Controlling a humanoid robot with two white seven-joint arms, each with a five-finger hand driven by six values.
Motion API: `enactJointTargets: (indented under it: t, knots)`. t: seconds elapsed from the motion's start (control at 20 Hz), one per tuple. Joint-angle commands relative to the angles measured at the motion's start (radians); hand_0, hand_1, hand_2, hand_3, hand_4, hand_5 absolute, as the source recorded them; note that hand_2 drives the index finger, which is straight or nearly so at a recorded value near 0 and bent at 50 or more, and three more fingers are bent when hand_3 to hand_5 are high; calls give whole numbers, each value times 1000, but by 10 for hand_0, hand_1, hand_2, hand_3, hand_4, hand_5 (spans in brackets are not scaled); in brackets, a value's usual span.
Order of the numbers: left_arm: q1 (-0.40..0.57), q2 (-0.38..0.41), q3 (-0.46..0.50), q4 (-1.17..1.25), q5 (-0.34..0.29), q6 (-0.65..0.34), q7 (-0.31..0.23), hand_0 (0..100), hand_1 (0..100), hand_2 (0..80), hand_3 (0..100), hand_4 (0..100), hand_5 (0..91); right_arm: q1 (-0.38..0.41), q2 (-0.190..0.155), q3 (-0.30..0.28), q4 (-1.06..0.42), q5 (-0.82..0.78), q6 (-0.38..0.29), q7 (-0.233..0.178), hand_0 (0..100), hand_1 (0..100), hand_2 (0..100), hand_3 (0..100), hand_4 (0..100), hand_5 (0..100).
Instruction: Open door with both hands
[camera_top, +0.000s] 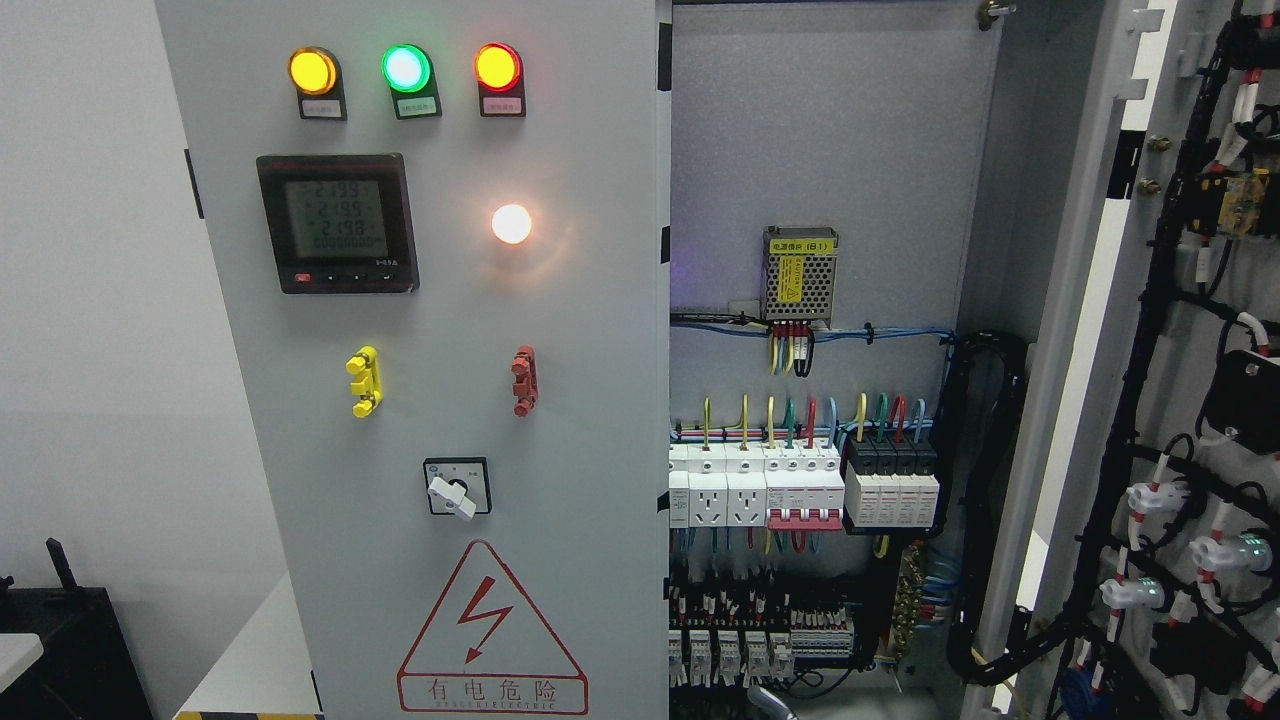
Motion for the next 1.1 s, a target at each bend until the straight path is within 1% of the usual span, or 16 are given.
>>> enactJointTargets:
  t: [0.0, 0.5, 0.65, 1.05]
  knots:
    - [0, 0, 0, -18, -25, -1, 0, 0, 0, 0, 0, 33, 0, -66, 5, 10, 80, -22, 4, 0, 0, 0, 0, 0, 0, 0]
    - [0, 0, 0, -18, -25, -1, 0, 0, 0, 0, 0, 33, 0, -135, 5, 9, 153, -23, 6, 2, 0, 0, 0, 0, 0, 0]
    - [0, 0, 0, -18, -25, -1, 0, 0, 0, 0, 0, 33, 0, -150, 5, 9, 162, -55, 8, 0, 0, 0, 0, 0, 0, 0]
    - [0, 0, 0, -18, -25, -1, 0, 0, 0, 0, 0, 33, 0, -202, 5, 19, 196, -66, 15, 0, 0, 0, 0, 0, 0, 0]
